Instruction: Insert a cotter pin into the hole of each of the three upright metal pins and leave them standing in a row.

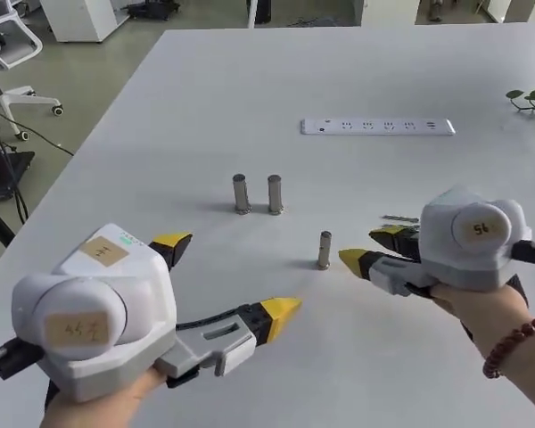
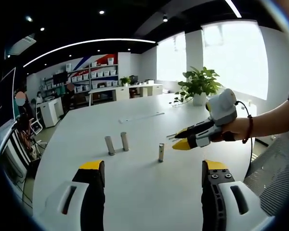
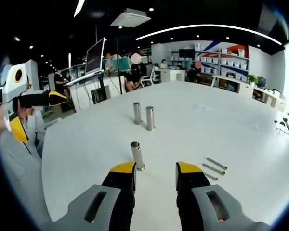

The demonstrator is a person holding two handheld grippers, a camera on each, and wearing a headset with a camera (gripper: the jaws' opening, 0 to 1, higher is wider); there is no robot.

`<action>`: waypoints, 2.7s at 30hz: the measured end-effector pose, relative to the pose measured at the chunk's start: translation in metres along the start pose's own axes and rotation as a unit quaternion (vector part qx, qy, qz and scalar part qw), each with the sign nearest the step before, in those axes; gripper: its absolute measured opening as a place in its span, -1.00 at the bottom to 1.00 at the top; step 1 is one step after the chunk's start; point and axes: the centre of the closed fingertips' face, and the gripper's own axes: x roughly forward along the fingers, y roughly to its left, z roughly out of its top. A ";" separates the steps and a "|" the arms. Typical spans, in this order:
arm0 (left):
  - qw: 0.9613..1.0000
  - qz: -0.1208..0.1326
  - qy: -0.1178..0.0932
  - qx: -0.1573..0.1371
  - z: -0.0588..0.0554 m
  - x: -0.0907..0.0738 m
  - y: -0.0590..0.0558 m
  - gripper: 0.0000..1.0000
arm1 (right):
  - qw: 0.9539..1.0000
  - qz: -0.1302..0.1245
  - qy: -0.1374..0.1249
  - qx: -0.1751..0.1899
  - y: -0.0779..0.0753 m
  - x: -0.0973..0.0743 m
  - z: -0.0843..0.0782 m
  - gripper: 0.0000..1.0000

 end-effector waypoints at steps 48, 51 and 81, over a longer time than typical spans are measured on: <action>1.000 0.004 0.026 -0.008 -0.019 0.005 0.008 0.61 | 0.959 0.097 0.251 -0.086 -0.081 0.017 -0.041 -0.75; 1.000 0.004 0.026 -0.010 -0.020 0.005 0.008 0.61 | 0.954 0.099 0.266 -0.094 -0.084 0.015 -0.045 -0.76; 0.999 0.016 0.032 -0.012 -0.023 0.002 0.018 0.61 | 0.894 0.156 0.346 -0.238 -0.096 0.018 -0.055 -1.00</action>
